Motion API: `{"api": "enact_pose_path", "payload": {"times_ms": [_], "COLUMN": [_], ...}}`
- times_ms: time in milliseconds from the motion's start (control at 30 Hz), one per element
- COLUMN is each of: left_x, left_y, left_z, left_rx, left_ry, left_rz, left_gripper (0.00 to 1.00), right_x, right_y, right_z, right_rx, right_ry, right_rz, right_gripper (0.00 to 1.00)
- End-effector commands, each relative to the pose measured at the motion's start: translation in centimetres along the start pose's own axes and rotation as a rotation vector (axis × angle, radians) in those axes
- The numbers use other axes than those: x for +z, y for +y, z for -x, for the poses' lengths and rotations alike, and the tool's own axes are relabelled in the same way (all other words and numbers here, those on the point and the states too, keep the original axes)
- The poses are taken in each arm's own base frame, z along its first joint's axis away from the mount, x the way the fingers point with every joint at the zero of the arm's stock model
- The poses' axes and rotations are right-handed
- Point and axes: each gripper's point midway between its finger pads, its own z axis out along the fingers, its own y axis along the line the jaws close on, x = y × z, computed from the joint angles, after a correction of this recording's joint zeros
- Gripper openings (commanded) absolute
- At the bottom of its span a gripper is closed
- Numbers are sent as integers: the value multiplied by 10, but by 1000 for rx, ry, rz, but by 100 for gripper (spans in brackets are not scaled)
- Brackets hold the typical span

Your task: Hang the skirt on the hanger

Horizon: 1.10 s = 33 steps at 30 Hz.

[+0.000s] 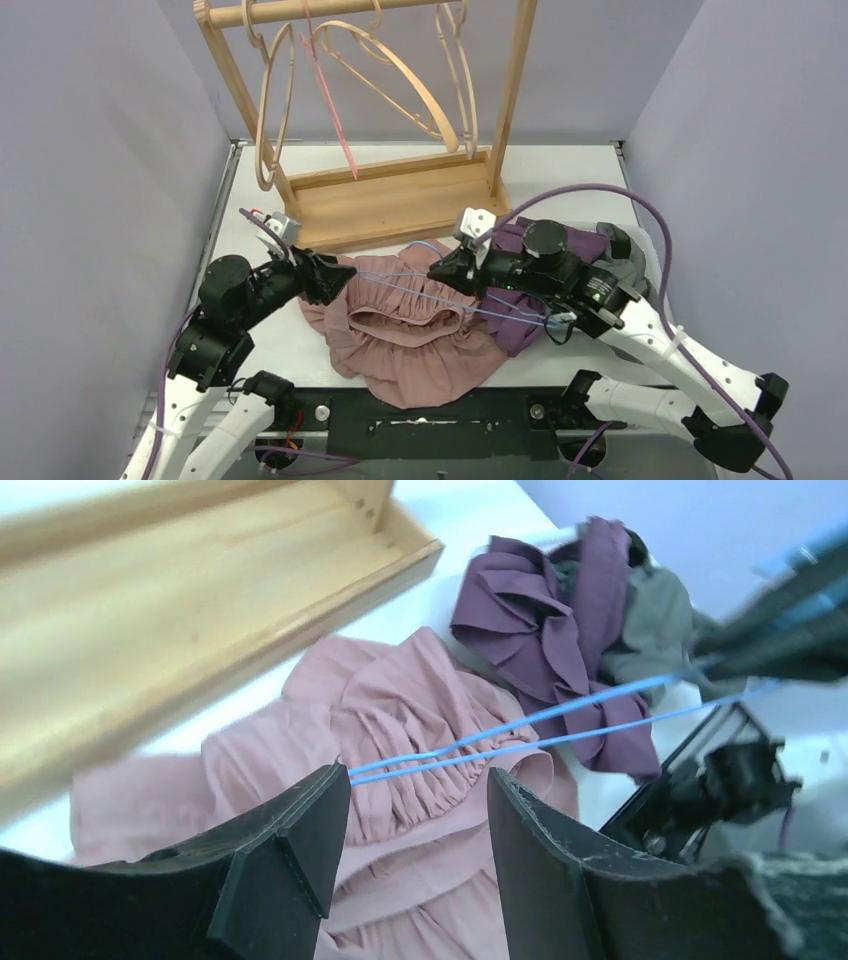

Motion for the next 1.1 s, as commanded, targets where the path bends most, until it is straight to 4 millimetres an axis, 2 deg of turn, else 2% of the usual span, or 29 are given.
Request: {"api": "enact_pose_path", "payload": {"times_ms": [0,167,300,367,467,533,633,733,833,1067], "left_x": [-17,-20,-14,-5,7,11,17,17,13,8], "left_y": [30,26,33,35,37,42,52,64,74,87], "left_z": [-16,-75,-107,-116,-126,-134,-144,-156,-168,-175], "left_rx": [-393,-571,-639,-661,-694,-711,-719,-713,-709,-668], "left_ry": [31,270,402,434,453,464,462,476,515,552], "left_rz": [295,344,398,394,382,402,438,501,569,648], "left_gripper": [52,51,48,44,29,27,28,37,39,41], "right_x": [-30,-41,-36,-33,-27,-24,-22,-20,-19,-11], "right_y": [6,24,37,37,37,37,37,36,30,16], "right_z": [-5,-17,-27,-31,-37,-40,-45,-50,-55,-62], "right_rx": [-70,-49,-25,-19,-13,-11,-7,-4,-6,-19], "right_ry": [-4,3,20,22,21,22,26,34,45,63], "right_rz": [-33,36,115,119,122,125,130,124,92,27], "right_gripper": [0,0,0,0,0,0,0,0,0,0]}}
